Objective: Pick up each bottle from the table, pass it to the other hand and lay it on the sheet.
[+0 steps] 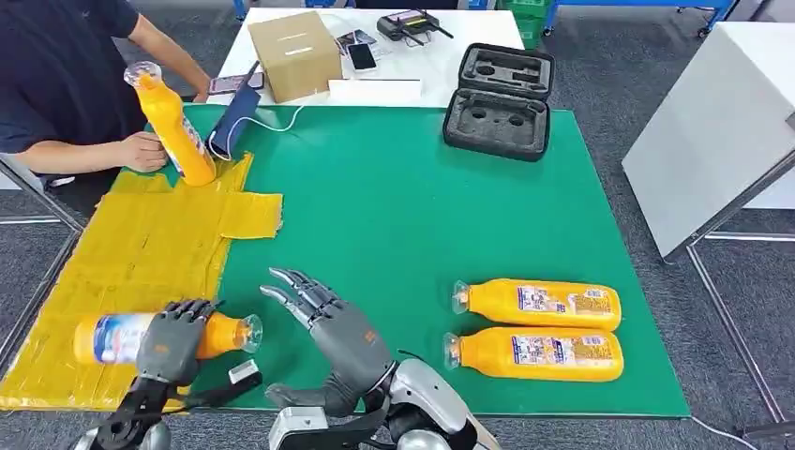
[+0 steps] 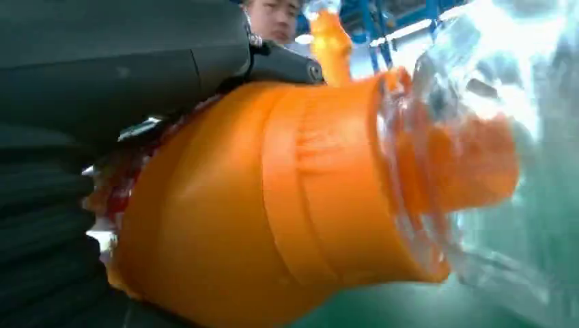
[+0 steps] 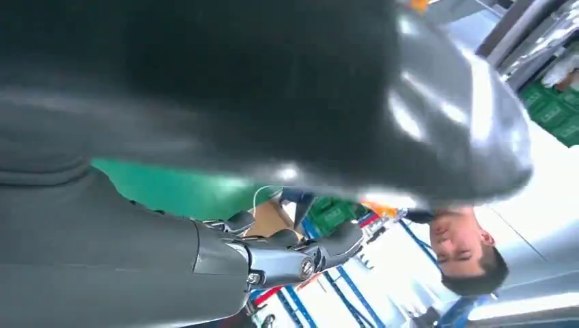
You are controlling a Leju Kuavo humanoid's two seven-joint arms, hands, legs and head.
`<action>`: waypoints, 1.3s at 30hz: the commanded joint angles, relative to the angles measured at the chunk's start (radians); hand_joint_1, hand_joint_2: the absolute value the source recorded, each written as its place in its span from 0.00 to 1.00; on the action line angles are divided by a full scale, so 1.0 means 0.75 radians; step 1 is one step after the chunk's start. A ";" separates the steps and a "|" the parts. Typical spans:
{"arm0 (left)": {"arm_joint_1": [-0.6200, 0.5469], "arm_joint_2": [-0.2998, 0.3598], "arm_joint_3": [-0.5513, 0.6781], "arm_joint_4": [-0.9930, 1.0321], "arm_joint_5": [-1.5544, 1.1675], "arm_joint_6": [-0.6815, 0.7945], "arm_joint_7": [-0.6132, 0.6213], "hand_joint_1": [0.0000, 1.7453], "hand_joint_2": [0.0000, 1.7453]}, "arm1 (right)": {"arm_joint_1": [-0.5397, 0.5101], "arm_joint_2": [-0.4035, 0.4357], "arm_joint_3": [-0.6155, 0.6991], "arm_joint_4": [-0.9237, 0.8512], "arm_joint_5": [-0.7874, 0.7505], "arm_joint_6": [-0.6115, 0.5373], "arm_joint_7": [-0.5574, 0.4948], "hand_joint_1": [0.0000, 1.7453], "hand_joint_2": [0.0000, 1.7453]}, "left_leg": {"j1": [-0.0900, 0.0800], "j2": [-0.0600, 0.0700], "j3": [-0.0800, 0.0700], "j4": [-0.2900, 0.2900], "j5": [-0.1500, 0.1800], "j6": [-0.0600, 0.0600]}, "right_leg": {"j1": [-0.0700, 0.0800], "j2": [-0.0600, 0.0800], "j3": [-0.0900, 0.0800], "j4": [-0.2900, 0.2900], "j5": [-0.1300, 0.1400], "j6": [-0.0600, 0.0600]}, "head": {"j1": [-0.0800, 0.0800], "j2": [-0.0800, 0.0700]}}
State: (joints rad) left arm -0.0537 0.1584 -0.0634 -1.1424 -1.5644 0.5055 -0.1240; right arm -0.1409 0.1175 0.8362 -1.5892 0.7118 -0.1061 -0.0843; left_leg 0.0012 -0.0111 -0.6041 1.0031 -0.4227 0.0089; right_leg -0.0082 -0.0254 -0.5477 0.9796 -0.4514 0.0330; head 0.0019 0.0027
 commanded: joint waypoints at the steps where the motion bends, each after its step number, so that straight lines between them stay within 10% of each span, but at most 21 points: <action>1: -0.056 0.049 -0.104 0.351 0.024 -0.016 -0.007 0.00 0.00 | 0.045 -0.139 0.027 -0.092 0.041 -0.034 0.051 0.00 0.00 | -0.001 0.004 0.010 -0.004 -0.001 -0.001 | -0.001 0.006 0.008 -0.003 0.000 -0.001 | -0.001 0.000; 7: 0.005 0.041 -0.049 0.235 0.163 -0.026 -0.109 0.00 0.00 | 0.143 -0.256 -0.036 -0.178 0.151 -0.056 0.090 0.00 0.00 | -0.001 0.004 0.021 -0.005 -0.006 -0.003 | -0.001 0.006 0.007 -0.004 -0.005 -0.005 | -0.001 0.000; 8: 0.048 0.035 -0.021 0.163 0.229 -0.031 -0.155 0.00 0.00 | 0.229 -0.319 -0.085 -0.242 0.185 -0.070 0.087 0.00 1.00 | 0.000 0.006 0.021 -0.005 -0.006 -0.004 | 0.000 0.008 0.006 -0.005 -0.004 -0.005 | 0.000 0.000; 12: 0.207 -0.014 0.088 -0.183 0.456 -0.097 -0.296 0.00 0.00 | 0.487 -0.504 -0.188 -0.431 0.273 -0.194 0.120 0.00 1.00 | 0.000 -0.003 0.024 -0.003 -0.008 0.000 | 0.000 -0.001 0.013 -0.006 -0.008 -0.001 | 0.000 0.000; 19: 0.374 -0.066 0.223 -0.487 0.604 -0.181 -0.372 0.00 0.00 | 0.553 -0.588 -0.172 -0.512 0.297 -0.247 0.177 0.00 1.00 | -0.006 0.001 0.015 0.002 -0.014 0.003 | -0.005 0.002 0.014 -0.001 -0.009 -0.001 | 0.001 0.000; 28: 0.393 -0.381 0.660 -0.970 1.377 -0.585 -0.682 0.00 0.00 | 0.669 -0.807 -0.014 -0.678 0.503 -0.403 0.591 0.00 1.00 | -0.005 0.004 0.007 0.005 -0.014 0.004 | -0.004 0.004 0.002 0.000 -0.009 0.000 | -0.001 0.000; 35: 0.281 -0.392 0.687 -0.967 1.696 -0.927 -0.617 0.00 0.00 | 0.693 -0.826 -0.071 -0.646 0.497 -0.440 0.736 0.00 1.00 | -0.007 0.001 0.007 0.000 -0.010 0.003 | -0.006 -0.001 0.006 -0.002 -0.008 -0.001 | -0.001 0.000; 39: 0.278 -0.370 0.598 -0.995 1.770 -1.022 -0.563 0.00 0.00 | 0.753 -0.740 -0.381 -0.517 0.355 -0.342 0.602 0.00 1.00 | -0.006 -0.002 0.006 0.000 -0.011 0.005 | -0.005 -0.003 -0.007 -0.003 -0.009 0.003 | 0.000 0.000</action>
State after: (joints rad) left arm 0.2116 -0.0801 0.3952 -1.8563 -0.3054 -0.1707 -0.5905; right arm 0.3562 -0.4742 0.7851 -2.0779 1.0772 -0.4238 0.4460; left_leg -0.0043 -0.0108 -0.5991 1.0030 -0.4319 0.0130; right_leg -0.0128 -0.0262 -0.5534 0.9785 -0.4588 0.0356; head 0.0019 0.0027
